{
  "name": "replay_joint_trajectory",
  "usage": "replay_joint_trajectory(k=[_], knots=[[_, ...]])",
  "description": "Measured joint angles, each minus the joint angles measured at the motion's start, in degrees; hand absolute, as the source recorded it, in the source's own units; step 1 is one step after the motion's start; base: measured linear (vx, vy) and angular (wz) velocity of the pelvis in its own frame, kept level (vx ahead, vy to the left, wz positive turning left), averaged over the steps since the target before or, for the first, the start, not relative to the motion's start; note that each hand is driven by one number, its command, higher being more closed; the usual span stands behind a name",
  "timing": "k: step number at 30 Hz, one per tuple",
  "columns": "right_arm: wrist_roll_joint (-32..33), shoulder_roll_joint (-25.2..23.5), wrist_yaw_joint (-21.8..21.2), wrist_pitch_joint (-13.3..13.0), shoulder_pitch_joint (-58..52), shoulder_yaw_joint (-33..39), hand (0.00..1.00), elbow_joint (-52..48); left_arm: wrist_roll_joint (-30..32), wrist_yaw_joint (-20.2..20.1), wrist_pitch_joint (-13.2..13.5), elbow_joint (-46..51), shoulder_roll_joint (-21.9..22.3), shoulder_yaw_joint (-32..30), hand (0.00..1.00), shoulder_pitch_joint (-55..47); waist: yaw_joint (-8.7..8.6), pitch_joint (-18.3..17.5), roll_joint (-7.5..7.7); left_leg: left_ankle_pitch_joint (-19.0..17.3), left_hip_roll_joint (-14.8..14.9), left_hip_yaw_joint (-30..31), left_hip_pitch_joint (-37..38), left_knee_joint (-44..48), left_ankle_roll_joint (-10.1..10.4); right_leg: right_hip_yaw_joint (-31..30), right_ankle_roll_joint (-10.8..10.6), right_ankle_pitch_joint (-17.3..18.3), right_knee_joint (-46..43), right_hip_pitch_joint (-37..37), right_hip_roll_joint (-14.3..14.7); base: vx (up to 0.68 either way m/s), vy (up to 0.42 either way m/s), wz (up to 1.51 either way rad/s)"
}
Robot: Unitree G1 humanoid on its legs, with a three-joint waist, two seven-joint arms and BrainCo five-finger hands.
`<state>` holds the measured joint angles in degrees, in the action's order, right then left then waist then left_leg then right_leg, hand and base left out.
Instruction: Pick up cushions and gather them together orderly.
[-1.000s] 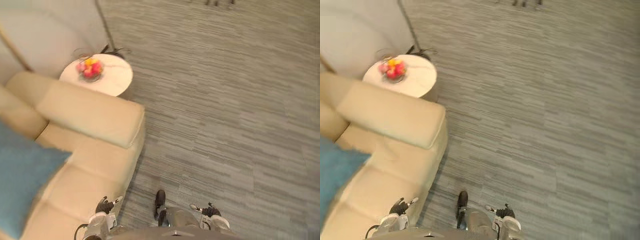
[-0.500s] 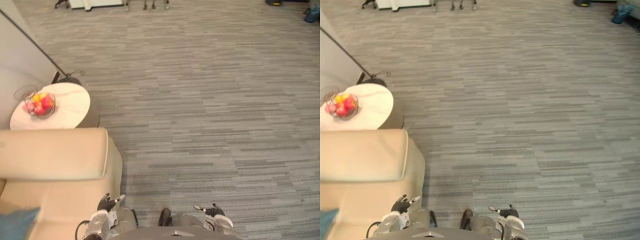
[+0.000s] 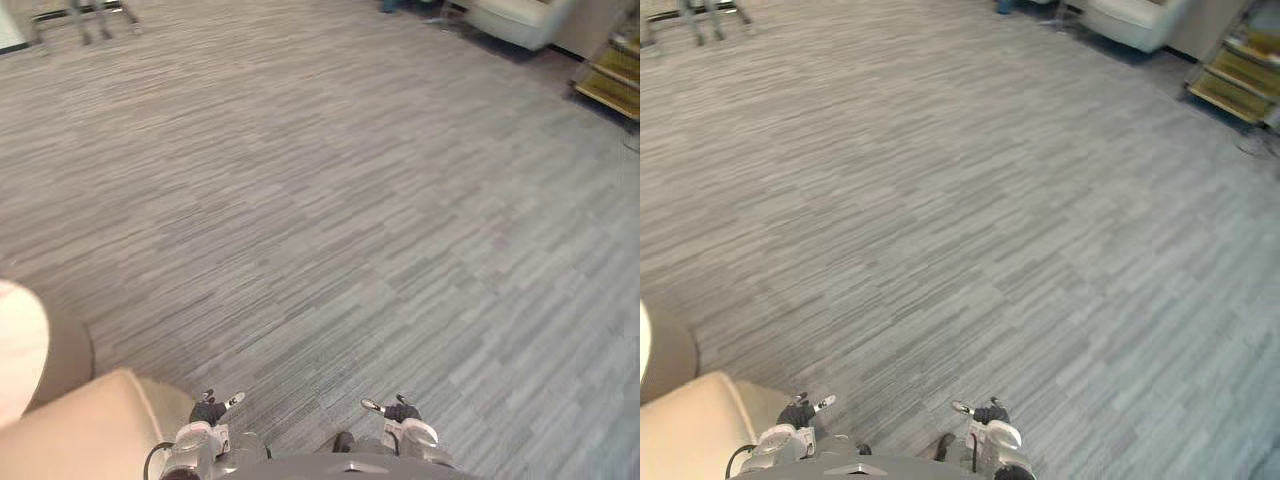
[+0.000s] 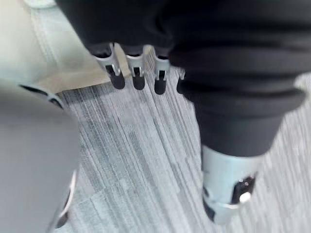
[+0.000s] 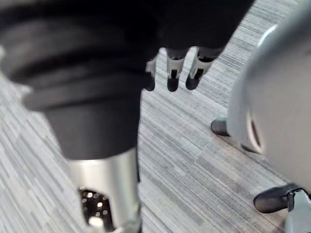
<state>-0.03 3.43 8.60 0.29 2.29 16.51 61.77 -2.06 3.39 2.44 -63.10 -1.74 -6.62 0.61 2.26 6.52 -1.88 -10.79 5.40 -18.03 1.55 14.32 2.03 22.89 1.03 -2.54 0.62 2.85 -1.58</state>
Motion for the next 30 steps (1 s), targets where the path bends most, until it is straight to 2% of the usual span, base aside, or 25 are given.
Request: replay_joint_trajectory(k=[2, 3, 4, 5, 6, 7, 8, 9, 10, 11, 12, 14, 15, 16, 17, 18, 19, 20, 21, 22, 23, 24, 26, 28, 30], knots=[[0.2, -0.1, 0.2, 0.0, -0.3, -0.1, 0.0, 0.0, 0.0, 0.0, 0.0, 0.1, -0.5, -0.1, 0.0, -0.3, 0.31, 1.1, 0.12, -1.2, 2.3, -1.1, -3.6, 11.8, 1.9, -3.3, 0.1, 0.7, 0.4, -0.7, 0.5, -0.04, 0.051, -0.62], [0.4, -0.1, 0.2, 0.0, -0.2, -0.2, 0.0, -0.2, 0.0, -0.1, 0.0, 0.7, -0.4, -0.7, 0.0, -0.2, 0.6, 1.9, -0.35, -1.3, 3.8, -1.1, -5.3, 17.8, 2.0, -4.7, 0.9, 1.3, 0.6, -1.0, 1.2, -0.09, 0.062, -0.95], [0.6, 0.2, 0.3, 0.0, 0.1, -0.7, 0.0, -0.8, 0.0, 0.0, 0.2, 1.6, -0.1, -1.7, 0.0, -0.4, 1.41, 2.7, -1.34, -1.0, 6.7, 0.1, -10.9, 30.1, 1.2, -7.9, 1.7, 1.6, 0.0, -1.4, 2.9, -0.06, 0.071, -0.97], [0.7, 0.6, 0.3, 0.0, 0.3, -0.6, 0.0, -1.0, 0.0, 0.0, 0.3, 1.7, 0.1, -2.0, 0.0, -0.4, 2.09, 2.8, -2.08, -2.8, 6.7, 1.4, -12.2, 32.0, 0.9, -9.4, 2.0, 1.9, 0.0, -1.4, 3.4, -0.04, 0.113, -1.35], [0.7, 1.3, 0.4, 0.0, 0.5, -0.5, 0.0, -1.8, 0.0, -0.1, 0.4, 2.1, 0.6, -2.3, 0.0, -0.2, 2.39, 3.2, -2.61, -6.1, 5.0, 2.5, -14.1, 30.6, 0.0, -13.0, 2.5, 1.9, 0.2, -1.4, 3.3, 0.01, 0.09, -1.17], [0.7, 1.6, 0.4, -0.1, 0.2, -0.5, 0.0, -2.0, 0.0, -0.1, 0.5, 2.4, 0.6, -2.2, 0.0, -0.3, 2.39, 3.2, -2.59, -6.9, 4.0, 2.6, -14.8, 27.6, 0.0, -14.4, 2.5, 1.8, 0.7, -1.4, 3.0, -0.01, 0.119, -1.47], [0.7, 1.7, 0.4, -0.1, 0.0, -0.5, 0.0, -2.7, 0.1, 0.0, 0.5, 3.2, 0.8, -2.3, 0.0, -0.6, 2.64, 3.1, -2.8, -7.2, 2.5, 2.6, -14.3, 18.2, 0.3, -16.6, 2.5, 1.9, 1.9, -0.9, 3.0, -0.02, 0.087, -1.22], [0.8, 1.8, 0.4, 0.0, 0.0, -0.5, 0.0, -3.0, 0.1, 0.0, 0.4, 3.3, 1.4, -2.3, 0.0, -1.3, 3.01, 2.3, -4.86, -8.3, 3.4, 3.5, -14.5, 10.3, 0.8, -17.1, 1.7, 2.0, 1.5, -1.0, 5.4, 0.03, 0.092, -1.67], [0.9, 1.4, 0.6, 0.1, 0.0, -0.3, 0.0, -4.1, -0.2, -0.2, 0.6, 3.0, 1.6, -2.7, 0.0, -1.6, 4.32, 2.4, -5.89, -4.2, 5.3, 1.4, -14.5, 10.3, -0.8, -14.3, 1.1, 6.0, -11.9, 3.6, 5.9, 0.14, 0.053, -1.23], [1.0, 0.0, 0.6, 0.0, -0.8, 0.2, 0.0, -4.3, 0.1, -0.1, 0.6, 3.4, 0.2, -2.9, 0.0, -1.2, 3.81, 2.9, -3.55, -4.2, 2.8, 0.3, -13.6, 8.9, -0.4, -14.4, -0.1, 11.9, -17.7, 2.7, 4.5, 0.28, 0.023, -0.86], [1.3, -0.5, 0.7, 0.1, -1.0, 0.9, 0.0, -3.9, 0.0, -0.2, 0.5, 3.4, -0.8, -2.9, 0.0, -1.1, 3.68, 2.5, -0.73, -4.2, 0.5, 0.5, -12.9, 8.8, -0.6, -15.2, -0.2, 15.5, -15.2, 0.3, 2.8, 0.27, 0.006, -0.12], [2.0, -0.3, 0.6, 0.1, -1.5, 2.1, 0.0, -3.5, -0.2, -0.2, 0.5, 3.4, -0.2, -3.6, 0.0, -1.1, 4.03, 2.6, -1.85, -5.0, -0.9, 3.3, -12.3, 9.5, -1.7, -16.7, -0.9, 15.0, -12.0, -2.1, 3.2, 0.24, 0.089, -0.25], [2.0, -0.7, 0.6, 0.1, -2.3, 2.5, 0.0, -3.5, -0.2, 0.0, 0.4, 3.3, -0.3, -4.8, 0.0, -1.6, 4.52, 2.0, -1.28, -5.7, -1.9, 2.9, -11.3, 9.1, -2.8, -17.8, -1.7, 16.8, -14.0, -1.6, 2.4, 0.24, 0.135, -0.39], [2.0, -0.9, 0.6, 0.1, -2.5, 3.0, 0.0, -3.5, -0.2, -0.1, 0.4, 3.3, -0.6, -4.9, 0.0, -1.8, 4.52, 1.6, -0.67, -6.3, -2.6, 2.2, -10.4, 8.5, -2.7, -18.3, -2.2, 18.3, -16.3, -0.9, 1.5, 0.29, 0.092, -0.35], [2.0, -1.2, 0.4, 0.1, -3.3, 3.6, 0.0, -3.5, -0.1, -0.1, 0.3, 3.2, -0.6, -4.9, 0.0, -2.1, 4.39, 0.9, 0.09, -7.1, -3.6, 1.4, -9.3, 8.2, -2.8, -19.2, -3.8, 20.8, -20.7, 0.4, 0.2, 0.33, 0.088, -0.27], [1.9, -1.2, 0.2, 0.1, -3.9, 4.4, 0.0, -3.4, -0.1, -0.1, 0.2, 2.6, -0.9, -4.5, 0.0, -2.3, 4.11, -0.1, 0.62, -8.6, -4.6, 0.6, -8.0, 8.5, -3.8, -20.2, -7.1, 23.3, -29.0, 3.1, -1.3, 0.34, 0.093, -0.21], [1.9, -1.2, 0.2, 0.1, -4.1, 4.4, 0.0, -3.5, -0.1, -0.1, 0.0, 2.4, -1.0, -4.2, 0.0, -2.4, 3.84, -0.4, 0.66, -9.1, -4.9, 0.5, -7.5, 8.6, -4.3, -20.5, -7.5, 23.6, -33.4, 4.6, -1.8, 0.36, 0.103, -0.05], [1.9, -1.5, 0.1, 0.1, -4.4, 4.4, 0.0, -4.8, -0.1, -0.1, -0.1, 2.3, -1.1, -3.4, 0.0, -2.2, 3.04, 0.0, 0.88, -10.1, -5.5, 0.5, -5.4, 8.6, -5.0, -20.6, -9.7, 22.2, -44.8, 8.8, -3.1, 0.29, 0.07, 0.13], [2.2, -1.6, 0.1, -0.1, -4.4, 4.7, 0.0, -5.4, -0.1, -0.1, -0.1, 2.4, -1.3, -3.0, 0.0, -2.3, 2.34, 0.3, 1.2, -10.9, -6.0, 0.8, -3.7, 8.4, -5.4, -20.3, -10.5, 19.3, -53.4, 11.8, -4.3, 0.48, 0.049, 0.19], [2.1, -1.8, 0.0, -0.1, -4.3, 5.0, 0.0, -7.0, -0.1, 0.0, -0.6, 2.3, -1.6, -2.3, 0.0, -2.1, 1.26, 1.0, 1.27, -12.2, -6.0, 1.5, 0.3, 7.8, -5.8, -18.7, -8.6, 18.2, -63.2, 15.4, -5.7, 0.33, 0.013, 0.17], [2.1, -1.8, 0.0, -0.1, -4.2, 5.0, 0.0, -7.0, -0.1, 0.0, -0.7, 2.3, -1.5, -2.2, 0.0, -2.1, 0.95, 1.2, 0.85, -12.4, -6.0, 1.9, 1.8, 7.1, -5.7, -17.9, -7.7, 18.5, -64.7, 16.2, -6.2, 0.54, -0.027, 0.26], [2.1, -1.8, -0.5, -0.2, -3.9, 5.1, 0.0, -7.4, -0.1, 0.0, -0.9, 2.3, -1.0, -2.1, 0.0, -2.2, -0.03, 1.2, 0.5, -12.5, -5.1, 3.0, 6.4, 3.3, -5.5, -13.9, -5.3, 19.9, -65.1, 19.1, -7.5, 0.49, -0.068, 0.29], [2.0, -1.7, -0.6, -0.4, -2.6, 5.0, 0.0, -7.5, -0.1, -0.1, -1.0, 2.2, -0.6, -2.0, 0.0, -2.0, -0.69, 1.5, -0.07, -12.1, -3.4, 3.9, 10.3, -0.6, -4.7, -9.5, -2.9, 21.2, -60.3, 22.8, -8.2, 0.62, -0.132, 0.33], [2.1, -0.7, -0.6, -0.6, -1.0, 4.9, 0.0, -7.3, 0.0, 0.0, -1.0, 1.6, -0.5, -0.4, 0.0, -1.8, -1.56, 1.7, -0.57, -11.6, -0.3, 5.0, 12.9, -3.4, -3.9, -6.7, -2.1, 18.0, -43.9, 28.0, -7.3, 0.56, -0.206, 0.38], [1.9, -0.3, -0.5, -0.4, -0.6, 4.9, 0.0, -6.5, -0.1, -0.1, -1.0, 0.8, -1.1, 0.4, 0.0, -1.8, -2.27, 2.2, 0.43, -11.3, 0.0, 8.6, 14.9, -3.9, -3.4, -8.9, -2.5, 7.7, -24.5, 28.1, -5.7, 0.65, -0.301, 0.44]])
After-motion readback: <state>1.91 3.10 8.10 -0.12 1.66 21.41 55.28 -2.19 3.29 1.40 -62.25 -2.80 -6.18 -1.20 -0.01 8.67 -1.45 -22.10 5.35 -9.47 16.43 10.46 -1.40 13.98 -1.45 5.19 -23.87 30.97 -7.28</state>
